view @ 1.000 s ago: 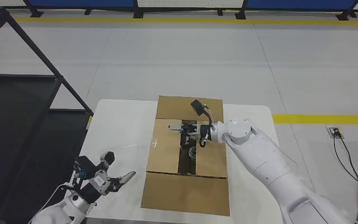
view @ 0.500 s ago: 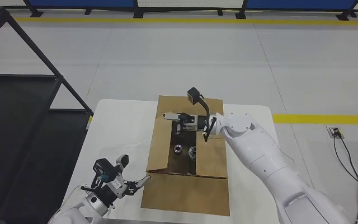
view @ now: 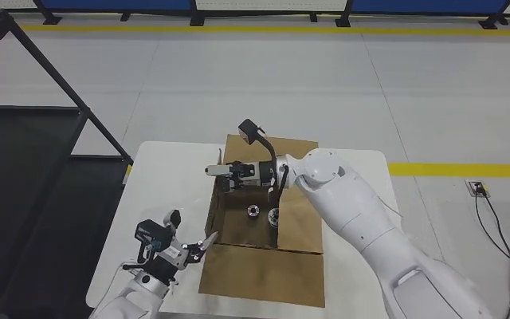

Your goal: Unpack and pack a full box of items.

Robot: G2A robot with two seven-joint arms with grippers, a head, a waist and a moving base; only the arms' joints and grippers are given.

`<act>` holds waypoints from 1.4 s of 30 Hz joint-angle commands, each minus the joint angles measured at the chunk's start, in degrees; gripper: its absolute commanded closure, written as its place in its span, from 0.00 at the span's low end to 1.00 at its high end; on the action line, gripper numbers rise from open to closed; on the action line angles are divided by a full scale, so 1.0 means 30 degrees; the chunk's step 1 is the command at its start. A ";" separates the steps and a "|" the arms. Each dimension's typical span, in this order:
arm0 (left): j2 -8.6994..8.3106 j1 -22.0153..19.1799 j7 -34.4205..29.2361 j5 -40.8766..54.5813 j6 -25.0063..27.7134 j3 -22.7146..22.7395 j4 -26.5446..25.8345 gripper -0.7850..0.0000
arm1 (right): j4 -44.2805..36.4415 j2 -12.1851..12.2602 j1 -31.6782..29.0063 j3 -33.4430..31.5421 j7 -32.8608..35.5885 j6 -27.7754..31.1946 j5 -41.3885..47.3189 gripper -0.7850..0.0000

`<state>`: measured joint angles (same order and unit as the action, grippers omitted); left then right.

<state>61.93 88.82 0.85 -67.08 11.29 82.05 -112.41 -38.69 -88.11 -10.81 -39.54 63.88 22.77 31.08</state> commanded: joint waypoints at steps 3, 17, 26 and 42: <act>0.0071 0.0157 0.0392 0.0158 -0.0326 0.0063 -0.0007 0.00 | 0.0719 -0.0404 0.0378 0.0192 0.0343 0.0134 0.0125 0.00; 0.0317 0.0446 0.1454 0.2298 -0.1795 0.1609 0.0289 0.00 | 0.2923 -0.1182 0.1082 0.0157 0.2599 0.1044 0.0378 0.00; 0.0282 0.1560 0.0671 0.2309 -0.1676 0.3130 0.0701 0.00 | 0.4134 -0.0971 0.1133 -0.0716 0.2694 0.1982 0.0358 0.00; 0.0396 0.1145 -0.1203 0.2133 -0.1757 0.3332 0.2792 0.00 | 0.3605 0.0386 0.0112 -0.2984 0.2817 0.2828 0.0260 0.00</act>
<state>63.08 92.43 -2.52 -60.54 6.06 92.14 -104.40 -27.41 -87.16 -10.19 -48.20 72.41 31.48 32.05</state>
